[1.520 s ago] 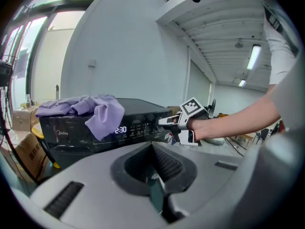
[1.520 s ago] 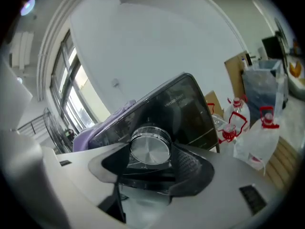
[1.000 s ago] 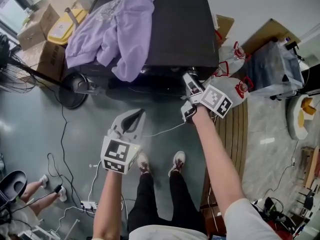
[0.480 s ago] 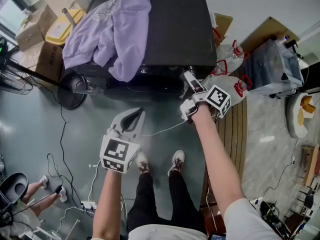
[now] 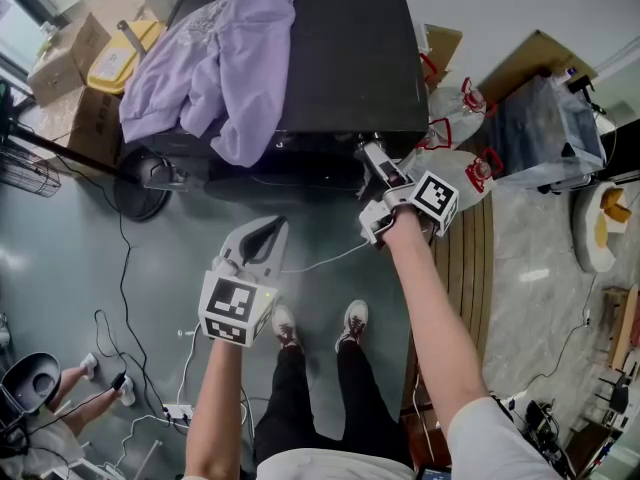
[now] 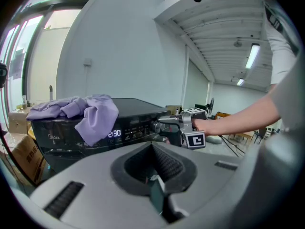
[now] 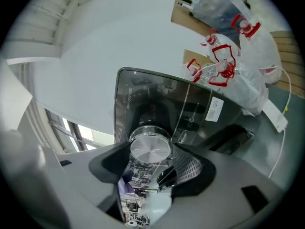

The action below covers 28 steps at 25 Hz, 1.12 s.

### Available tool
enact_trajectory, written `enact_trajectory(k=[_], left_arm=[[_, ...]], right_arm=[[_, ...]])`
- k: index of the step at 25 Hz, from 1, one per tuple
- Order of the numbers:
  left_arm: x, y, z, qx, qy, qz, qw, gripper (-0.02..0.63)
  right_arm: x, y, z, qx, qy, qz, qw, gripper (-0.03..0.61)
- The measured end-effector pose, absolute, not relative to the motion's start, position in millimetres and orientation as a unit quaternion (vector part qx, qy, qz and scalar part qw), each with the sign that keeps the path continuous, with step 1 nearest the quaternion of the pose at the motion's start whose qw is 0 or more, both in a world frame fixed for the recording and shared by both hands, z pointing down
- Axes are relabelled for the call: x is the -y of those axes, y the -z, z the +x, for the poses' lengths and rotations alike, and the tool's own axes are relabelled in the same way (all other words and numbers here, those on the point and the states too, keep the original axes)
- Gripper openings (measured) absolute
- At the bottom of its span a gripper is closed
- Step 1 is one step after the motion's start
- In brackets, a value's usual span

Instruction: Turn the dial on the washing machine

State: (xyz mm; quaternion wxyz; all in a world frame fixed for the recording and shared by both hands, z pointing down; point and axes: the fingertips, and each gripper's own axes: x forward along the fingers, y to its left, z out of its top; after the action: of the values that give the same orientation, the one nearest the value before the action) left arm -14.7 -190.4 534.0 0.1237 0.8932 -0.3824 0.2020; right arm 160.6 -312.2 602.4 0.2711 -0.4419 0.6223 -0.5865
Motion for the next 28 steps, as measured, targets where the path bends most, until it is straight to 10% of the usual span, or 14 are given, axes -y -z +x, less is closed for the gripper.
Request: enact_trajectory(k=[15,22,28], left_arm=[[193,-499,-10,0.387,-0.191,0.896,0.101,0.014],[199,-442,-9,0.394,-0.167,0.901,0.070,0.014],[201,-365,-22,0.408,-0.144,0.901,0.032,0.014]], right_arm=[[261,-565,167,-0.728,0.492,-0.466,0.103,0.269],[234,-491,179,-0.808,0.336,-0.483,-0.016,0.036],[211,-406,172,-0.852,0.185,-0.476,-0.120,0.014]])
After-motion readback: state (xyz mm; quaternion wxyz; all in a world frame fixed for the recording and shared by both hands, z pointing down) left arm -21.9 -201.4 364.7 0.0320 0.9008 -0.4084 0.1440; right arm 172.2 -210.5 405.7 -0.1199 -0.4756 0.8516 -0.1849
